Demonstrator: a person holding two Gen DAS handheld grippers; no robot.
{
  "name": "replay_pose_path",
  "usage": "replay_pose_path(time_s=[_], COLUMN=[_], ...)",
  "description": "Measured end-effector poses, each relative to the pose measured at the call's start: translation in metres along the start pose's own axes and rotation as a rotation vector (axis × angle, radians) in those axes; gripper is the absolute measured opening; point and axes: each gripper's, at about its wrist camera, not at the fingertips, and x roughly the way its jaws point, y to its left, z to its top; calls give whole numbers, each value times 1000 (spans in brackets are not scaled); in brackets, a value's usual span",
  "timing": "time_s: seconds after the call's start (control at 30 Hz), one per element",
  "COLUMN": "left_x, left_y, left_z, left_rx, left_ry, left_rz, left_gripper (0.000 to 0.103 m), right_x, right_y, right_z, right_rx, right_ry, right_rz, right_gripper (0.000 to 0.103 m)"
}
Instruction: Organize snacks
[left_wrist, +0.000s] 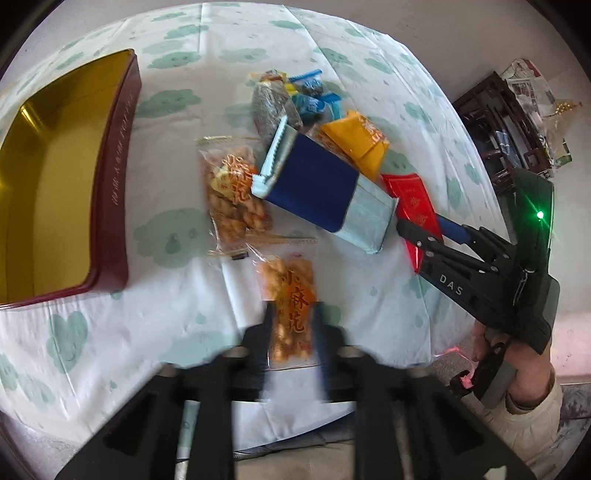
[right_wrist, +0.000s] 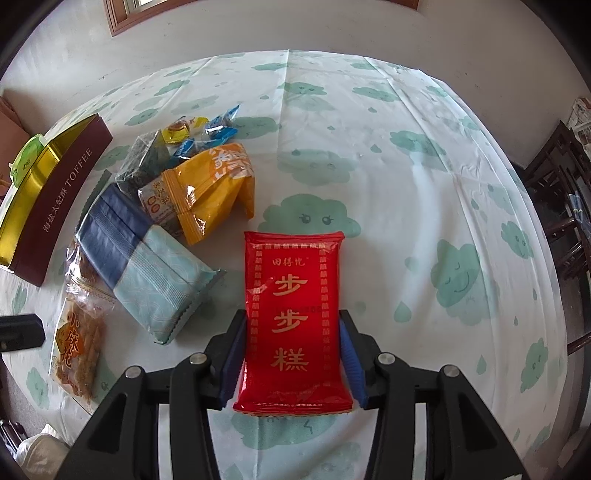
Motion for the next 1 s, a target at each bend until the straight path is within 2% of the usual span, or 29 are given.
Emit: replay_pose_path(time_s=[0.07,0.27,0.43,0.5,0.53,0.57,0.63,0.83,1.0], left_x=[1,13,32,38,40,43,44,43,27], left_y=[-3,-18,-22,-24,-23,-23,-24,-20,-15], left_z=[0,5,6,8,8,8,8,8,3], left_rx=[-9,26,23,21,23,24,34,57,85], left_ry=[-12,-24,16,27,33,42,37,39,18], left_rz=[41,141,205,227,232,231,245,229,231], left_gripper=[59,62,59,49,47,40,34,33,33], right_x=[0,0,-1,-1,-1,-1,-1,-1,-1], right_y=[-1,0,-1,-1,-1,-1,-1,-1,0], right_z=[0,0,-1,-1,-1,-1,-1,-2,-2], right_rx=[3,-1,-5,-5,-6,-6,-8,-11,-11], right_ry=[1,-4,-10,-11,-13,-15,-18,-21,-15], right_rz=[2,3,9,8,8,9,10,10,10], right_gripper=[48,49,49,49,49,49,49,49,50])
